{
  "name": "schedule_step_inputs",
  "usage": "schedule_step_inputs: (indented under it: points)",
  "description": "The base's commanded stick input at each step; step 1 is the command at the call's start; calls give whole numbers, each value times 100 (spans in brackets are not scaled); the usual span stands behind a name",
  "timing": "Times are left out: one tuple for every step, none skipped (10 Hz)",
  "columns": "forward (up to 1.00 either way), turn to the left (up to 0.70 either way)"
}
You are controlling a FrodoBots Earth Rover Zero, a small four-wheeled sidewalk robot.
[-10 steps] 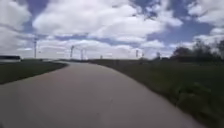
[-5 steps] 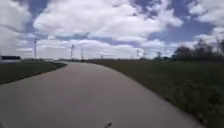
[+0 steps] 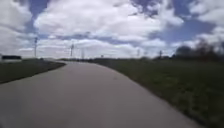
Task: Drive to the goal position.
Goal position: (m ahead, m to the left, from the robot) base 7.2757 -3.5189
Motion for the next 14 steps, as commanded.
schedule_step_inputs:
  points:
    - [100,0]
    - [100,0]
    - [100,0]
    - [100,0]
    - [100,0]
    - [100,0]
    - [100,0]
    - [100,0]
    - [100,0]
    - [100,0]
    - [100,0]
    - [100,15]
    - [100,10]
    - [100,0]
